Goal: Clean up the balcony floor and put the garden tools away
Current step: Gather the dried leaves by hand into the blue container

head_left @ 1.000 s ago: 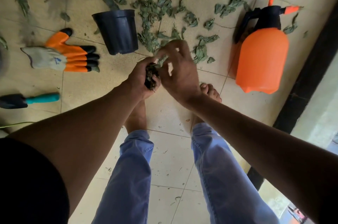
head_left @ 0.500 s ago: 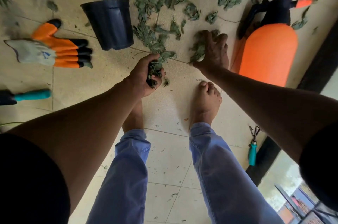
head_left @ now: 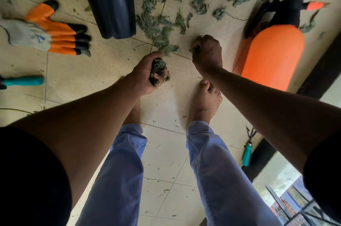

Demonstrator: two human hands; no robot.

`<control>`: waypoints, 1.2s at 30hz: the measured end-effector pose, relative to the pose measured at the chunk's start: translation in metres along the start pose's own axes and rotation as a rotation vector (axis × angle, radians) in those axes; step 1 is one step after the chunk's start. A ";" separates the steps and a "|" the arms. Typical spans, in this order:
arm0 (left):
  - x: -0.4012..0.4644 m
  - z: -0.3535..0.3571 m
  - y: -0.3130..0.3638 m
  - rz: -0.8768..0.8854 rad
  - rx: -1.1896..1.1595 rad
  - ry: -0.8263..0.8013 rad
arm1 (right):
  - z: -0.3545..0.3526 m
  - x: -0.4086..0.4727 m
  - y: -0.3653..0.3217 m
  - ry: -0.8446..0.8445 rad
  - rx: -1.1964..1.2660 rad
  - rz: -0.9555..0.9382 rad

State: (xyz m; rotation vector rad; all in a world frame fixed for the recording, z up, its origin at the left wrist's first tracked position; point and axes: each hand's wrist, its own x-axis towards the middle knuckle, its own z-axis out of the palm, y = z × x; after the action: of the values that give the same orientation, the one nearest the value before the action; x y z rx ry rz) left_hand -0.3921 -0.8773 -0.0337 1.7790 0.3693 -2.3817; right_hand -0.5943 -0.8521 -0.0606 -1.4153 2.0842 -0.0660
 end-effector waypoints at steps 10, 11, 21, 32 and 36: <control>-0.018 0.012 -0.010 0.110 0.056 -0.128 | -0.071 -0.060 -0.094 -0.303 0.554 -0.135; -0.019 0.014 -0.010 0.142 0.064 -0.156 | -0.070 -0.064 -0.100 -0.326 0.531 -0.143; -0.023 0.014 0.003 0.259 -0.054 -0.050 | -0.031 -0.054 -0.119 -0.122 0.090 -0.257; -0.035 0.008 0.000 0.393 0.280 0.125 | -0.028 -0.077 -0.135 -0.264 0.381 -0.118; -0.035 0.007 -0.003 0.354 0.189 0.104 | -0.030 -0.076 -0.132 -0.210 0.375 -0.120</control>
State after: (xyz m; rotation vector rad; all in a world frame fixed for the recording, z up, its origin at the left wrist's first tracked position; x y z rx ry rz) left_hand -0.3893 -0.8773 0.0021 1.8653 -0.1564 -2.1396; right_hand -0.4820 -0.8517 0.0467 -1.2549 1.7080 -0.3253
